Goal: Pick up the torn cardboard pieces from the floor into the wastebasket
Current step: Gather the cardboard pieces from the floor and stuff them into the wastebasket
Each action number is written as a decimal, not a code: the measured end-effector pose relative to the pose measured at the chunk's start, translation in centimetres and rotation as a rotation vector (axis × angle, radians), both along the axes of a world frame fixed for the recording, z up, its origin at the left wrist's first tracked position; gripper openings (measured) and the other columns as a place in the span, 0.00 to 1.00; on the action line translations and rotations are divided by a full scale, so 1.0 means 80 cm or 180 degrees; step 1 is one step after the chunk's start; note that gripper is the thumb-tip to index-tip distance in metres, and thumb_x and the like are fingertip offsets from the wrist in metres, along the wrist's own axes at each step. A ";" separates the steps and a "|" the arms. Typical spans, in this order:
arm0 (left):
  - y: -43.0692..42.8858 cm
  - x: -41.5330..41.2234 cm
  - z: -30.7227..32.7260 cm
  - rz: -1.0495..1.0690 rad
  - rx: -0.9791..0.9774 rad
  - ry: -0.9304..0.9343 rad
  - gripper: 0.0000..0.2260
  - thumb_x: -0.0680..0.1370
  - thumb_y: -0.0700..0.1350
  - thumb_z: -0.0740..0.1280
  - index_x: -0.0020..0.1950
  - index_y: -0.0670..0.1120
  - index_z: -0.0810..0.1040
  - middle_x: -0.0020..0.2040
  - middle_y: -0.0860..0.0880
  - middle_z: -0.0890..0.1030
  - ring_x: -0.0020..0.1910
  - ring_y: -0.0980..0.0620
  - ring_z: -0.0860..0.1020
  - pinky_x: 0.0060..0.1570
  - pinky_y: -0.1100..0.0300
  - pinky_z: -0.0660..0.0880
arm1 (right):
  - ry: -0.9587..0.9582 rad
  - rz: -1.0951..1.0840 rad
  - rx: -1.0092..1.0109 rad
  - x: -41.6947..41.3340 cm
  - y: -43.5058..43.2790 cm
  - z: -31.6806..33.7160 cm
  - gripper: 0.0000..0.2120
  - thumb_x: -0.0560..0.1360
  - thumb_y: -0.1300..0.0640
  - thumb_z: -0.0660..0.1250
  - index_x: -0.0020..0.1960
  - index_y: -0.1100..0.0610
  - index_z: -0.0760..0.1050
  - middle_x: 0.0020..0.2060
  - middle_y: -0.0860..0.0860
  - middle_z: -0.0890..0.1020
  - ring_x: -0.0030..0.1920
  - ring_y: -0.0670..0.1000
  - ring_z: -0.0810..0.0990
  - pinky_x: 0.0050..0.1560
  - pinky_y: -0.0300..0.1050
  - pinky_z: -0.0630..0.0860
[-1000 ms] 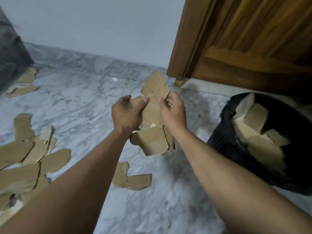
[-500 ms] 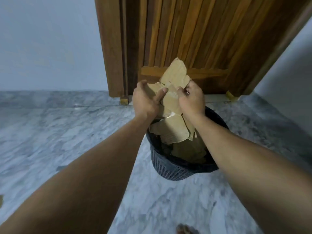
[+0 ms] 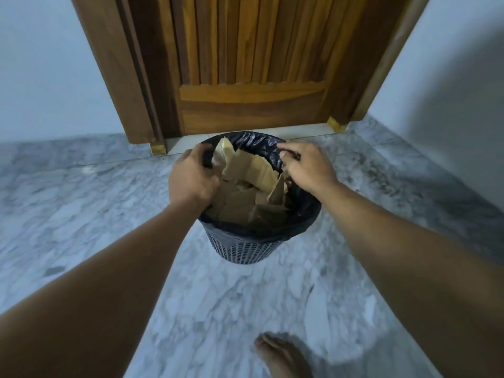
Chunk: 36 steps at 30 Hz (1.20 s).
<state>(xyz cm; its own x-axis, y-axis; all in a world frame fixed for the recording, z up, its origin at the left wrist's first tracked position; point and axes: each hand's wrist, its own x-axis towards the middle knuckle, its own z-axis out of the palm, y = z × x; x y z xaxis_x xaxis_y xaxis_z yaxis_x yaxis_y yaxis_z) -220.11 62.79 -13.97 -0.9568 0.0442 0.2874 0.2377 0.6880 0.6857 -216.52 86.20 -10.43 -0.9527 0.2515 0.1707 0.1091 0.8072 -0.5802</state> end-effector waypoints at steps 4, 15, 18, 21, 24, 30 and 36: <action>-0.023 0.013 -0.020 0.0081 -0.0010 -0.0517 0.34 0.72 0.46 0.65 0.79 0.52 0.62 0.70 0.39 0.73 0.70 0.36 0.70 0.67 0.45 0.71 | -0.0395 -0.0426 0.0122 0.019 0.023 -0.015 0.26 0.82 0.48 0.61 0.79 0.41 0.61 0.81 0.51 0.57 0.80 0.55 0.58 0.77 0.56 0.61; -0.068 0.006 -0.032 0.0139 0.1969 -0.1368 0.30 0.68 0.32 0.56 0.67 0.54 0.72 0.54 0.51 0.81 0.58 0.43 0.78 0.59 0.42 0.79 | -0.0395 -0.0973 -0.1441 0.013 -0.014 -0.048 0.23 0.74 0.64 0.57 0.67 0.52 0.74 0.57 0.52 0.80 0.58 0.57 0.78 0.61 0.52 0.77; -0.098 -0.003 -0.016 0.0272 0.2302 -0.1284 0.32 0.68 0.31 0.57 0.71 0.50 0.70 0.50 0.55 0.79 0.58 0.44 0.78 0.58 0.46 0.78 | -0.0291 -0.1004 -0.1887 -0.023 -0.048 -0.049 0.20 0.72 0.67 0.57 0.58 0.52 0.77 0.50 0.51 0.83 0.49 0.53 0.82 0.53 0.48 0.81; -0.151 -0.021 -0.011 0.0562 0.2322 -0.1223 0.39 0.63 0.36 0.57 0.75 0.48 0.67 0.51 0.53 0.79 0.57 0.45 0.77 0.59 0.46 0.78 | -0.0203 -0.1028 -0.2290 -0.060 -0.097 -0.051 0.11 0.78 0.67 0.59 0.49 0.52 0.71 0.40 0.47 0.77 0.42 0.49 0.77 0.40 0.39 0.73; -0.211 -0.034 -0.009 0.0851 0.2260 -0.1047 0.32 0.67 0.32 0.56 0.70 0.49 0.71 0.56 0.49 0.81 0.58 0.43 0.79 0.60 0.41 0.78 | -0.0196 -0.0817 -0.2540 -0.098 -0.157 -0.056 0.08 0.80 0.62 0.62 0.54 0.51 0.76 0.48 0.48 0.82 0.46 0.48 0.80 0.53 0.43 0.77; -0.336 -0.045 -0.013 0.1359 0.2443 -0.0785 0.24 0.72 0.28 0.55 0.62 0.48 0.73 0.51 0.45 0.82 0.54 0.39 0.81 0.53 0.37 0.81 | -0.0555 -0.0216 -0.2906 -0.160 -0.304 -0.061 0.23 0.82 0.59 0.59 0.75 0.46 0.69 0.63 0.49 0.79 0.60 0.54 0.79 0.64 0.54 0.76; -0.448 -0.044 -0.020 0.1843 0.2379 -0.0655 0.24 0.71 0.27 0.54 0.61 0.46 0.72 0.51 0.43 0.79 0.54 0.36 0.80 0.49 0.35 0.81 | -0.0800 0.0315 -0.2834 -0.203 -0.427 -0.084 0.29 0.77 0.57 0.58 0.77 0.41 0.64 0.71 0.50 0.74 0.66 0.56 0.76 0.68 0.59 0.74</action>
<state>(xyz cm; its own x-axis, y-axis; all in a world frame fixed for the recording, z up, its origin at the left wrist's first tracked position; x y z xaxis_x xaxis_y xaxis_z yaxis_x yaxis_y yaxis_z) -223.62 26.91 -15.57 -0.8075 -0.5763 -0.1258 -0.1748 0.0302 0.9841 -232.78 52.07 -17.19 -0.9596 0.1063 -0.2605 0.2701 0.0882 -0.9588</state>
